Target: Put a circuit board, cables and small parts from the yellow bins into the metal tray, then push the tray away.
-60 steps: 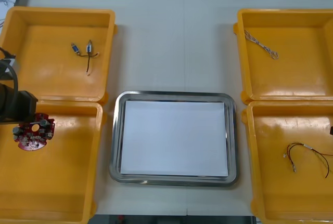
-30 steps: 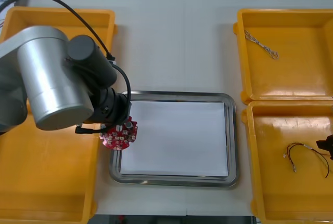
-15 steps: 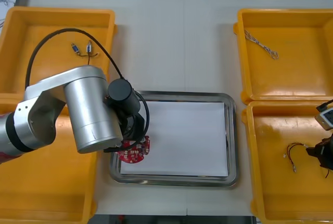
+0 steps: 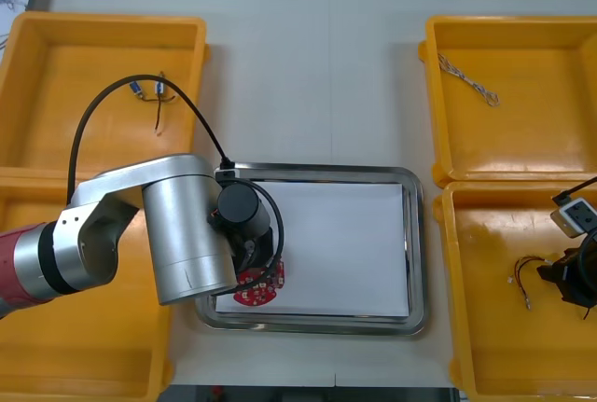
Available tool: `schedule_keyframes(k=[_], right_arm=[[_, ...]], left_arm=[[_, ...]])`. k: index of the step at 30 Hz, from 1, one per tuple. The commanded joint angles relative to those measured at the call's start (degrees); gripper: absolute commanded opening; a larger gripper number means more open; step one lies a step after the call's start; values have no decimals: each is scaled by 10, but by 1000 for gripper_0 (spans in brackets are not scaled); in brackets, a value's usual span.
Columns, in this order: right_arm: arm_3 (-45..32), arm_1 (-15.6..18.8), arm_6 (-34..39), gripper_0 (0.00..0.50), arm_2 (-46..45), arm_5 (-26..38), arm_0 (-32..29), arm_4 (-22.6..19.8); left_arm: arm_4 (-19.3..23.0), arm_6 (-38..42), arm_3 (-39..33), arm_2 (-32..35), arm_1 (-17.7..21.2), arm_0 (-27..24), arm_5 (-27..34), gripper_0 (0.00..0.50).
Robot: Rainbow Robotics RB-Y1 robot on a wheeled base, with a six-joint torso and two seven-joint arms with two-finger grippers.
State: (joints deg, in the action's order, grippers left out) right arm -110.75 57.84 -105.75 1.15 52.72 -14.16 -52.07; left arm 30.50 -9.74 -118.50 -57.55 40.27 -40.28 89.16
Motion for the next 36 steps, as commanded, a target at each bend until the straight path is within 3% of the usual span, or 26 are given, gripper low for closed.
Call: schedule_keyframes(k=[1, 4, 6, 7, 8, 9, 11, 22, 26, 28, 30, 31, 36], right_arm=[[3, 27, -30, 500, 14, -9, 8, -3], [6, 27, -30, 500, 22, -15, 8, 3], [12, 29, -30, 500, 29, -28, 9, 5], [17, 31, -30, 500, 36, -38, 9, 7], [21, 32, -27, 500, 44, -46, 11, 9], [26, 35, -27, 500, 50, -53, 13, 10], [32, 37, -27, 500, 58, -58, 16, 9], [45, 41, -24, 500, 84, -58, 26, 9], [50, 41, -26, 500, 90, -58, 27, 10], [51, 41, -27, 368, 92, -58, 27, 13], [51, 41, -24, 21, 93, -58, 27, 17], [51, 41, -24, 0, 94, -58, 27, 17], [51, 41, -27, 0, 95, -66, 26, 21]], left_arm=[[-11, 6, -7, -5, -13, -6, -13, 0], [-11, 10, -7, -5, -13, -5, -13, 3], [-13, 13, -7, -4, -14, -6, -13, 38], [-15, 15, -7, -5, -13, -6, -13, 126], [-16, 17, -7, -5, -14, -5, -13, 257], [-17, 17, -7, -5, -14, -5, -14, 356], [-18, 20, -7, -5, -14, -5, -14, 500], [-25, 27, -19, 2, -7, -1, -15, 500], [-2, 24, -44, 37, 6, -1, 0, 500], [13, 21, -55, 59, 12, -1, 15, 500], [34, 17, -70, 90, 24, -1, 37, 500], [38, 17, -74, 97, 26, -1, 41, 500], [61, 10, -93, 160, 47, -1, 74, 500]])
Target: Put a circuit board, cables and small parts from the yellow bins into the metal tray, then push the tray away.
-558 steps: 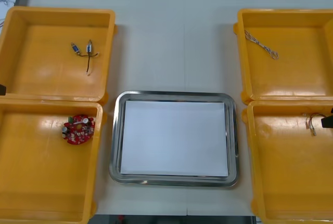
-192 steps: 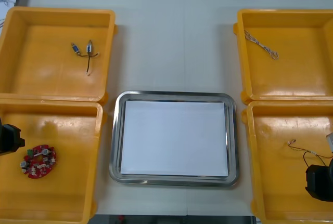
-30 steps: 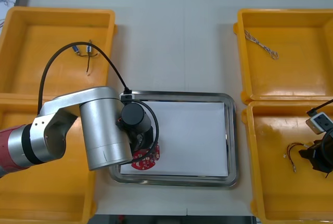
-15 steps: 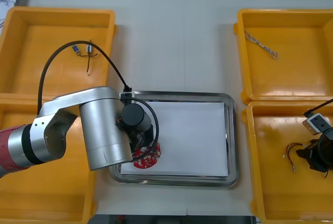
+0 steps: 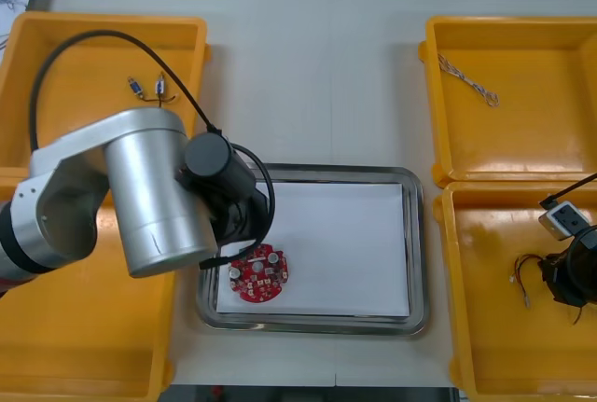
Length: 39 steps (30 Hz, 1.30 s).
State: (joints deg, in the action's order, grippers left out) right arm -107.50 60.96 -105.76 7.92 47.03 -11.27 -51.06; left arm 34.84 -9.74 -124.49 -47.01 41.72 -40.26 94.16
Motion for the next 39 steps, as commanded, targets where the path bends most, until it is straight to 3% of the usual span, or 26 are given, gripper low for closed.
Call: schedule_keyframes(k=[1, 11, 16, 20, 28, 35, 39], right_arm=[[19, 10, -27, 0, 27, -10, -2, 11], [-32, 11, -25, 0, -19, 1, -3, 20], [-80, 11, -17, 0, -78, 85, -4, 11], [-112, 11, -12, 0, -126, 158, -6, 3], [-163, 11, -2, 0, -237, 317, -6, -76], [-236, 12, 5, 0, -301, 382, -2, -141], [-264, 12, 8, 0, -302, 399, 4, -156]], left_arm=[[21, 9, -34, 62, 35, -2, 29, 500], [107, -12, -28, 210, 88, -1, 95, 500], [144, -60, 10, 274, 118, -1, 116, 500], [143, -108, 63, 311, 118, -1, 125, 500], [117, -228, 200, 373, 118, -2, 82, 500], [86, -319, 290, 380, 117, -3, -6, 500], [85, -358, 335, 380, 114, -19, -40, 500]])
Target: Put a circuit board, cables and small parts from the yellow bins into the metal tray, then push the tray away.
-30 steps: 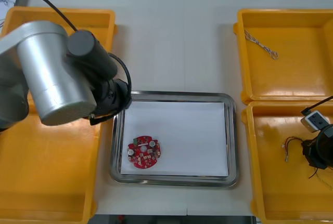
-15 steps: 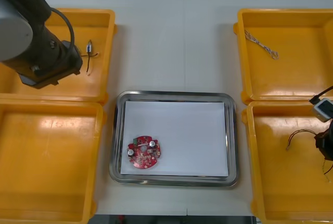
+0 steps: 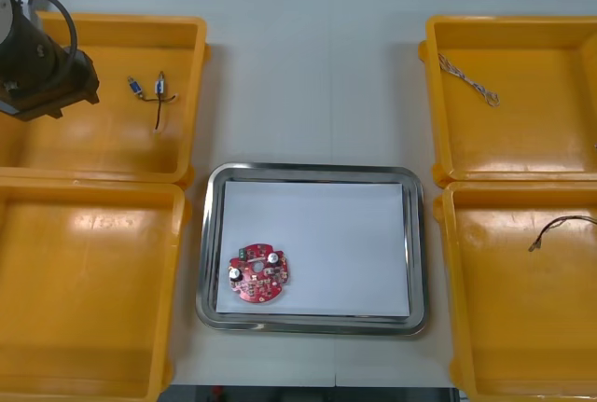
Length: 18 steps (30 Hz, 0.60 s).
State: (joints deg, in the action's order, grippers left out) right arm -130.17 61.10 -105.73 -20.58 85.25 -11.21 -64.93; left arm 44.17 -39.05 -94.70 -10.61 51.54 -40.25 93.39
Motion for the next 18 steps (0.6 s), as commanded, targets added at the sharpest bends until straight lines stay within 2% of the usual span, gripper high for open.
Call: schedule_keyframes(k=[1, 9, 18], right_arm=[[-46, 10, 10, 0, -17, 20, 7, -20], [-102, 12, 14, 0, 24, 46, 53, -46], [-134, 39, 21, 0, 57, 46, 116, -125]], left_arm=[[-12, -76, 52, 16, 12, -29, -37, 500], [-19, -122, 149, 16, -19, -86, -81, 500], [-29, -128, 228, 16, -45, -133, -87, 500]])
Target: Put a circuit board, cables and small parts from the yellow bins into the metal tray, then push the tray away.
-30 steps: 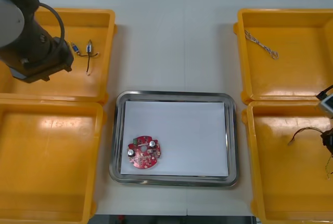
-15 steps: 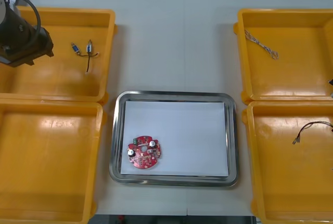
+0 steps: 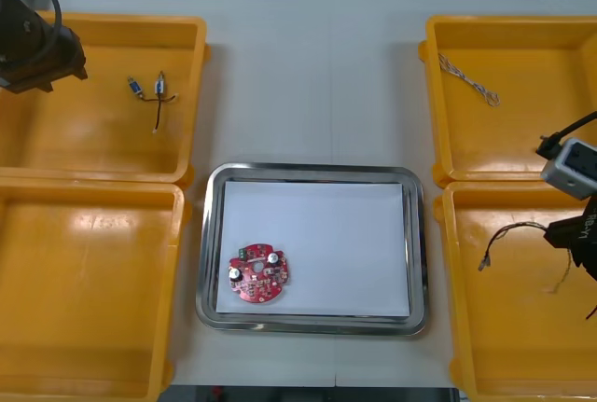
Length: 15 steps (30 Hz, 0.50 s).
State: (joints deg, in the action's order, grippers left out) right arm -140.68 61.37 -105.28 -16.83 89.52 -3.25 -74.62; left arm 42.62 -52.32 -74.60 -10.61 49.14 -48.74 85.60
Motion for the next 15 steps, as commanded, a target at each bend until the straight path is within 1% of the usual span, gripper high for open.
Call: schedule_keyframes(k=[1, 4, 6, 8, 11, 14, 15], right_arm=[[-35, 40, 17, 0, 26, 3, 42, -34], [-56, 50, 20, 0, 48, 3, 60, -33], [-69, 58, 24, 0, 66, 3, 74, -23], [-84, 73, 31, 0, 100, 2, 98, -7], [-93, 86, 69, 0, 145, -1, 132, 3], [-93, 89, 103, 0, 194, -4, 171, 14], [-93, 89, 103, 0, 194, -4, 171, 14]], left_arm=[[-15, 4, 39, 16, -26, -53, -13, 500], [-20, 4, 70, 15, -42, -67, -25, 500], [-22, 4, 87, 15, -50, -75, -33, 500], [-27, 4, 107, 13, -62, -85, -42, 500], [-36, 3, 126, 11, -76, -95, -48, 500], [-41, 6, 146, 0, -84, -106, -54, 500], [-41, 6, 146, 0, -84, -106, -54, 500]])
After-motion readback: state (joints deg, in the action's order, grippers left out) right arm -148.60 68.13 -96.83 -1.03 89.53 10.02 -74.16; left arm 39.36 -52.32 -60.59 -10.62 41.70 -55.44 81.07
